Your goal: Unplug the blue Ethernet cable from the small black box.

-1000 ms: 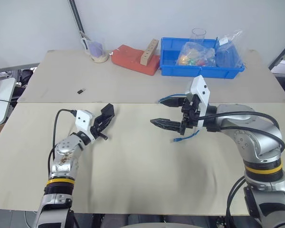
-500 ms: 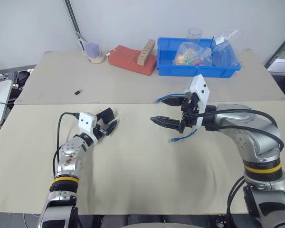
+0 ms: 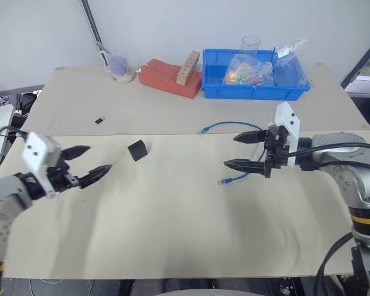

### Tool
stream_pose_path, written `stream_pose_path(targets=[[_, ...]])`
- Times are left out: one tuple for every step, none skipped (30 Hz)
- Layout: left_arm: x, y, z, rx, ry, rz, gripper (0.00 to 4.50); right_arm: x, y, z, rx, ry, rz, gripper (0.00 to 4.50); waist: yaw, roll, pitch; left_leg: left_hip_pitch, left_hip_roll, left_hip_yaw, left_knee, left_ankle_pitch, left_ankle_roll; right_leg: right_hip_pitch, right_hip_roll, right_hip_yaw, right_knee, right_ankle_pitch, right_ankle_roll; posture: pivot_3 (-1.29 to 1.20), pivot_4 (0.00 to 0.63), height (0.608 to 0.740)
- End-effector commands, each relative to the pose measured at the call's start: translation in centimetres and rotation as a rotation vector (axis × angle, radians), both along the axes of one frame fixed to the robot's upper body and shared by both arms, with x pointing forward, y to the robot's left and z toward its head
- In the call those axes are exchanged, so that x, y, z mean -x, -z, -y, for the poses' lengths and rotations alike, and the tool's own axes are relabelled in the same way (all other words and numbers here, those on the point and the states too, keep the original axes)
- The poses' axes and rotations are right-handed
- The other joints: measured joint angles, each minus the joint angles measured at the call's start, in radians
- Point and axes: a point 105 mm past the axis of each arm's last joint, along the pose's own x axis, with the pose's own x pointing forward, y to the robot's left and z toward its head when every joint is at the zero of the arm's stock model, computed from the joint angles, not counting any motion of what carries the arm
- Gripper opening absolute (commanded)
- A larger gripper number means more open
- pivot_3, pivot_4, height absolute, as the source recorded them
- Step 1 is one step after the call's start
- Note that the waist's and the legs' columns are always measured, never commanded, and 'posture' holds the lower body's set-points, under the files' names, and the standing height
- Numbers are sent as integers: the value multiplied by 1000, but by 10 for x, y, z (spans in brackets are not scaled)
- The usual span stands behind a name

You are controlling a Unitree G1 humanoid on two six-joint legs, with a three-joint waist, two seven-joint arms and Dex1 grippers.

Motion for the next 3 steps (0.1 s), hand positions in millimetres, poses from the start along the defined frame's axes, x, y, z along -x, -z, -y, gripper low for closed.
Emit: stream_pose_path(targets=[[4, -6, -2, -26, 3, -5, 4475, -2, -16, 3, -22, 0, 70, 4500, -1, 0, 0, 0, 0, 0, -1, 0, 0, 0, 0, 0, 0, 0, 0, 0, 150, 740], [0, -8, -5, -24, -16, 16, 4475, -4, -16, 2, -28, 9, 71, 4500, -2, 0, 0, 1, 0, 1, -2, 0, 0, 0, 0, 0, 0, 0, 0, 0, 150, 740], [-4, -10, -6, -8, -32, 35, 4475, -5, -15, 2, -32, 17, 72, 4500, -2, 0, 0, 1, 0, 1, -2, 0, 0, 0, 1, 0, 0, 0, 0, 0, 150, 740]])
